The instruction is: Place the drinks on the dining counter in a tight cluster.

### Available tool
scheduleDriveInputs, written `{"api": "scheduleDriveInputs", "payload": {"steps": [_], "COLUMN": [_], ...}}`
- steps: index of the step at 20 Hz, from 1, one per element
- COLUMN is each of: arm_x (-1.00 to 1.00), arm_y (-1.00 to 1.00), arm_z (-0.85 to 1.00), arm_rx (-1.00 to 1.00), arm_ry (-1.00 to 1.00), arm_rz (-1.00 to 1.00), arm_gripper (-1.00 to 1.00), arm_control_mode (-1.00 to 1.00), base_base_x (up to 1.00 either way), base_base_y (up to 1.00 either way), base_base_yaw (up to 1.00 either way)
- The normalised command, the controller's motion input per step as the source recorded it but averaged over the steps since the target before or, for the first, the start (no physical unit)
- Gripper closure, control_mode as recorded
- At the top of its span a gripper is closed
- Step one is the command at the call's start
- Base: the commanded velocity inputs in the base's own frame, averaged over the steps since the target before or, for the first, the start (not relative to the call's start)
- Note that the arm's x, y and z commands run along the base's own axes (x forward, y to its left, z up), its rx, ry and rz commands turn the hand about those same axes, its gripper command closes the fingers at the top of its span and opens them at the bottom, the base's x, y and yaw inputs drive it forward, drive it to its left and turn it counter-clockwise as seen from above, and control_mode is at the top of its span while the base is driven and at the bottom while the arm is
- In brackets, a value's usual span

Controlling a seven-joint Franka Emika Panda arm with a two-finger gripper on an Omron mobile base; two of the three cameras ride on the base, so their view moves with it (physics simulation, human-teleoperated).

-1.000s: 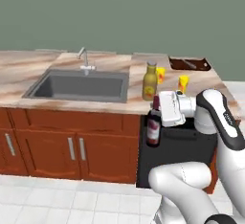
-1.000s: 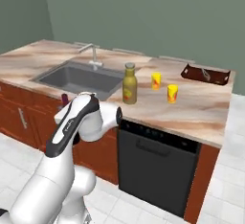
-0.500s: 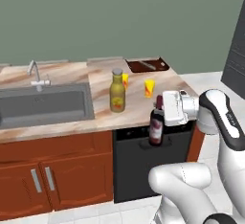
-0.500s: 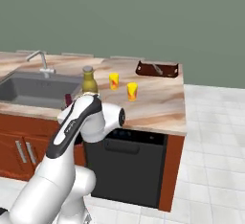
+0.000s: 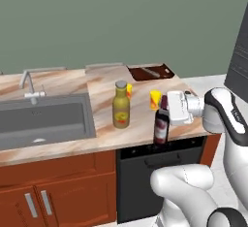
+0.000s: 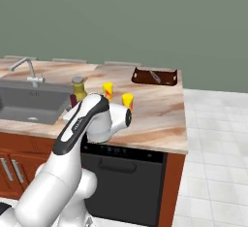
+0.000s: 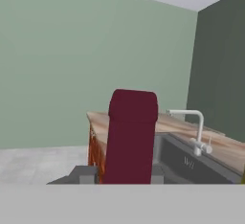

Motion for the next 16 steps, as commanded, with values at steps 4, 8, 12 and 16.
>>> {"api": "scheduleDriveInputs", "payload": {"steps": [4,8,12,16], "arm_x": [0.00,0.00,0.00,0.00], "arm_y": [0.00,0.00,0.00,0.00], "arm_z": [0.00,0.00,0.00,0.00], "arm_rx": [0.00,0.00,0.00,0.00], "arm_ry": [0.00,0.00,0.00,0.00], "arm_rz": [0.00,0.00,0.00,0.00], "arm_gripper": [1.00,1.00,1.00,1.00], "arm_control_mode": [1.00,1.00,1.00,1.00], "base_base_x": [0.41,0.54,0.47,0.43], "base_base_y": [0.04,0.01,0.00,0.00], "base_base_yaw": [0.00,0.00,0.00,0.00]}}
